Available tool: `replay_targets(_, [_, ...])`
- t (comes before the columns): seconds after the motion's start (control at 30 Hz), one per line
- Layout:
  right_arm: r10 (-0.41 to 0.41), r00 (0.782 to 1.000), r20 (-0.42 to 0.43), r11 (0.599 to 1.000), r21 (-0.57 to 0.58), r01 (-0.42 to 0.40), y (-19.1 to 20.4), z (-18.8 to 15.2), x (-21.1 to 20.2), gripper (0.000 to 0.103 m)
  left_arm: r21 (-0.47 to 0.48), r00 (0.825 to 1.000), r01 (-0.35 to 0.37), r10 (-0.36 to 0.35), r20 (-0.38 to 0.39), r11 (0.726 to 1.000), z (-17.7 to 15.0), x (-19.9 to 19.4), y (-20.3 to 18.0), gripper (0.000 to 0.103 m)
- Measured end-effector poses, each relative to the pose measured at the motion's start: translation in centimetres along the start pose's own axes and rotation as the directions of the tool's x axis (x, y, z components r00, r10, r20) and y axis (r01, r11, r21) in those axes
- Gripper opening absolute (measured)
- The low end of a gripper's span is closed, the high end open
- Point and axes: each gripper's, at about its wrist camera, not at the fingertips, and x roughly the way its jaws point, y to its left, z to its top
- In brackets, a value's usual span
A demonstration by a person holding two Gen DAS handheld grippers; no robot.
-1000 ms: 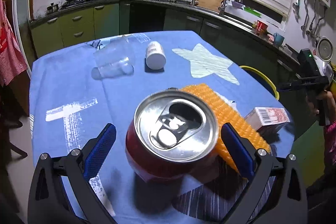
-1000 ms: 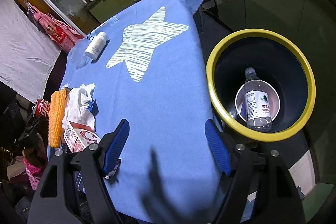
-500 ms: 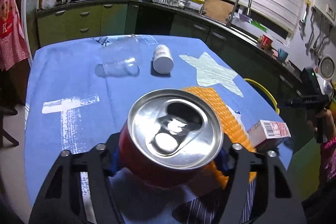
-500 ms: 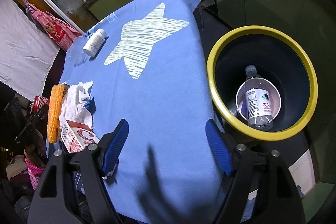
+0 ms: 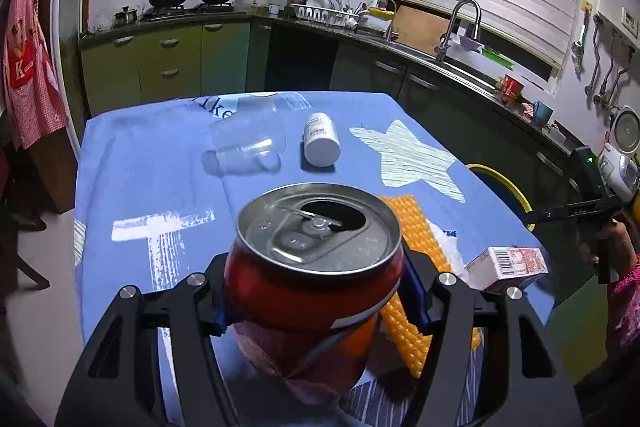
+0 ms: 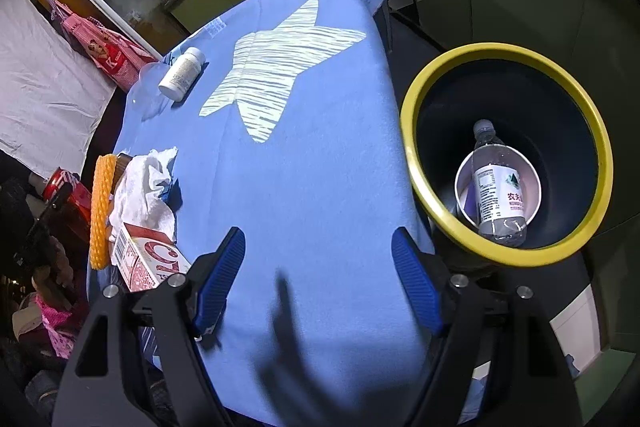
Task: Collect trash
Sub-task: 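Carry the soda can over the bin and drop it in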
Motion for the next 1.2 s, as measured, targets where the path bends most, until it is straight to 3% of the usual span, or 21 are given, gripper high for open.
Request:
replay_targets(0.3, [-0.008, 0.999, 0.032, 1.000, 0.001, 0.008, -0.1, -0.2, -1.2, 0.072, 0.040, 0.999, 0.045, -0.045, 0.006, 0.998, 3.3, -0.8, -1.8, 0.064])
replay_targets(0.5, [-0.031, 0.997, 0.073, 0.999, 0.026, 0.029, -1.4, -0.9, -3.2, 0.072, 0.132, 0.985, 0.168, -0.162, -0.060, 0.977, 7.4, 1.0, -6.1, 0.064])
replay_targets(0.6, [-0.044, 0.995, 0.093, 0.998, 0.049, 0.040, -2.5, -1.5, -4.2, 0.072, 0.199, 0.963, 0.262, -0.245, -0.109, 0.944, 10.0, 2.5, -9.7, 0.064])
replay_targets(0.77, [-0.078, 0.988, 0.132, 0.992, 0.108, 0.064, -4.9, -2.9, -6.4, 0.072, 0.310, 0.894, 0.447, -0.403, -0.197, 0.840, 14.3, 5.4, -17.5, 0.064])
replay_targets(0.87, [-0.098, 0.983, 0.153, 0.986, 0.145, 0.076, -6.6, -4.0, -7.6, 0.072, 0.366, 0.854, 0.518, -0.445, -0.268, 0.773, 16.1, 8.4, -23.1, 0.064])
replay_targets(0.9, [-0.102, 0.982, 0.158, 0.985, 0.157, 0.077, -7.1, -4.4, -8.0, 0.072, 0.372, 0.834, 0.549, -0.460, -0.305, 0.748, 16.5, 10.1, -25.3, 0.064])
replay_targets(1.0, [-0.115, 0.980, 0.164, 0.977, 0.194, 0.083, -8.6, -5.5, -8.7, 0.072, 0.383, 0.796, 0.600, -0.475, -0.376, 0.702, 17.0, 14.5, -30.6, 0.064])
replay_targets(1.1, [-0.129, 0.978, 0.163, 0.969, 0.229, 0.090, -10.1, -6.4, -9.3, 0.072, 0.379, 0.769, 0.629, -0.473, -0.431, 0.678, 16.5, 19.1, -35.2, 0.064])
replay_targets(1.2, [-0.139, 0.977, 0.165, 0.960, 0.266, 0.091, -11.4, -7.3, -9.7, 0.072, 0.391, 0.767, 0.626, -0.443, -0.463, 0.674, 15.3, 23.9, -38.9, 0.064])
